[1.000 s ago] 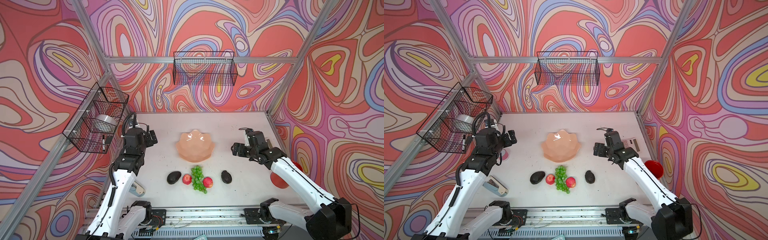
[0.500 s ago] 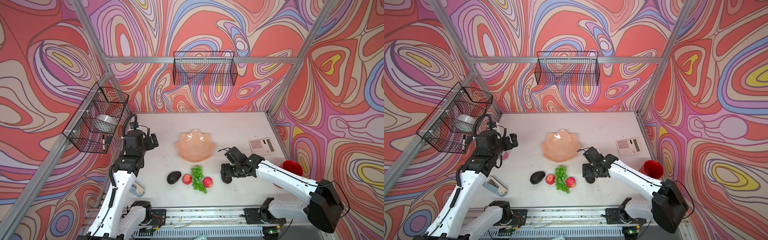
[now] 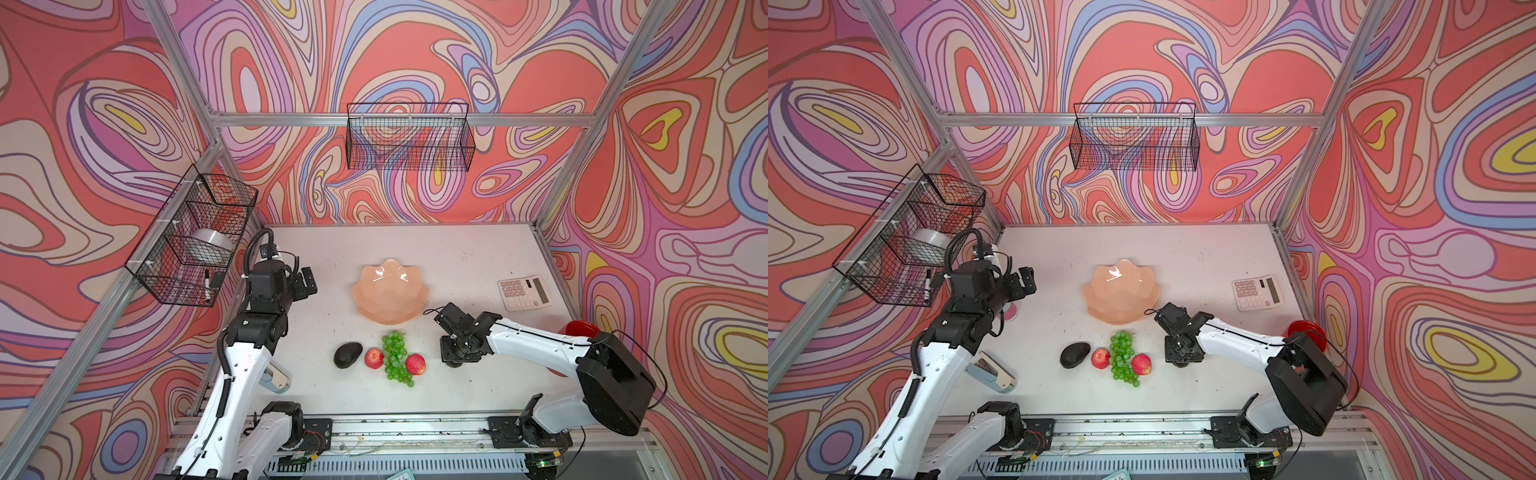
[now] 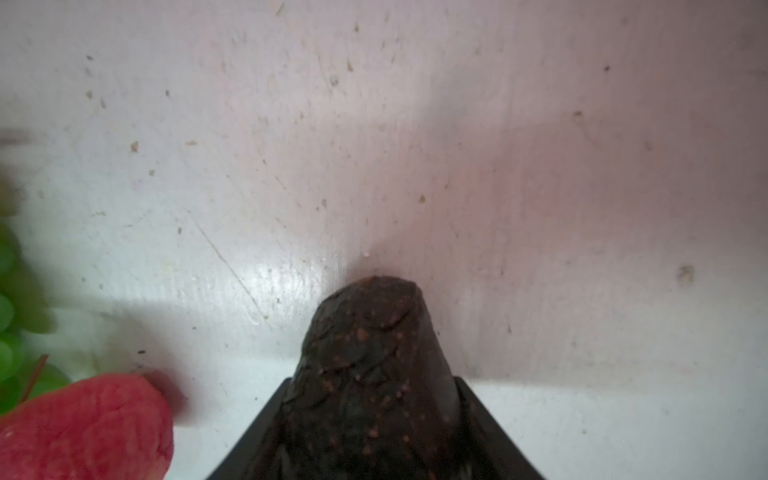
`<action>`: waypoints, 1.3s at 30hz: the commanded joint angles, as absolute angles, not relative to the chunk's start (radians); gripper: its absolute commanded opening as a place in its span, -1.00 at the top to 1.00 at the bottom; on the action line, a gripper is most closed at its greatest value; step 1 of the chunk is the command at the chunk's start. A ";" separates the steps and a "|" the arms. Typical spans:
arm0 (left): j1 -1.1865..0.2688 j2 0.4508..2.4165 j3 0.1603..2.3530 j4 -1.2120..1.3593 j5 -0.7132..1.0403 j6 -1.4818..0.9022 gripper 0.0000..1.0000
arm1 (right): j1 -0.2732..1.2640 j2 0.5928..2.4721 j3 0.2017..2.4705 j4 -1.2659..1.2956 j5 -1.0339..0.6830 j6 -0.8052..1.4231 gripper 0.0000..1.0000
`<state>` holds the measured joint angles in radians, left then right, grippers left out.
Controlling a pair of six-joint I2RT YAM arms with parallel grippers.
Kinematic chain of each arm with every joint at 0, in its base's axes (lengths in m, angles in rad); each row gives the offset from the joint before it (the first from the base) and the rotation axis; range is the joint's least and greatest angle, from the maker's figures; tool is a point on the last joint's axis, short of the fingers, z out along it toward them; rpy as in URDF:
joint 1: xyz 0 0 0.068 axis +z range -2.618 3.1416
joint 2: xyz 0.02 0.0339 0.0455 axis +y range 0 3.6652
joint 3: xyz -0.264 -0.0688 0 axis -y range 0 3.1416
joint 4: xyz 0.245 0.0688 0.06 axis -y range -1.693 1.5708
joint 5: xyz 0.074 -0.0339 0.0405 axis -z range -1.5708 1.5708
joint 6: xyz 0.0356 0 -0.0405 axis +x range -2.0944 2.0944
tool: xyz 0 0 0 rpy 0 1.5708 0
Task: Place and organize the fake fruits in the fruit bowl
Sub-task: 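Reach the right gripper to the avocado nearest it and grasp it, then carry the avocado into the peach bowl, open right gripper while left arm rises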
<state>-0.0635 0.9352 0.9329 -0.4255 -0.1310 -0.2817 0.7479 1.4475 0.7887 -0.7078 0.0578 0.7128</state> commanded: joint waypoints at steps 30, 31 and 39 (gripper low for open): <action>-0.055 0.730 0.890 -0.723 -0.049 -0.405 -0.97 | 0.753 2.261 1.880 -0.708 0.145 0.360 -0.02; -0.055 0.728 0.887 -0.728 -0.041 -0.405 -0.96 | 0.753 2.263 1.875 -0.701 0.144 0.360 -0.03; -0.055 0.718 0.879 -0.760 -0.002 -0.409 -0.97 | 0.753 2.305 1.877 -0.684 0.130 0.370 -0.08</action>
<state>-0.0635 0.7277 0.8852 -0.7143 -0.0299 -0.3939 0.7479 2.2711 1.8713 -0.6964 0.1375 0.3710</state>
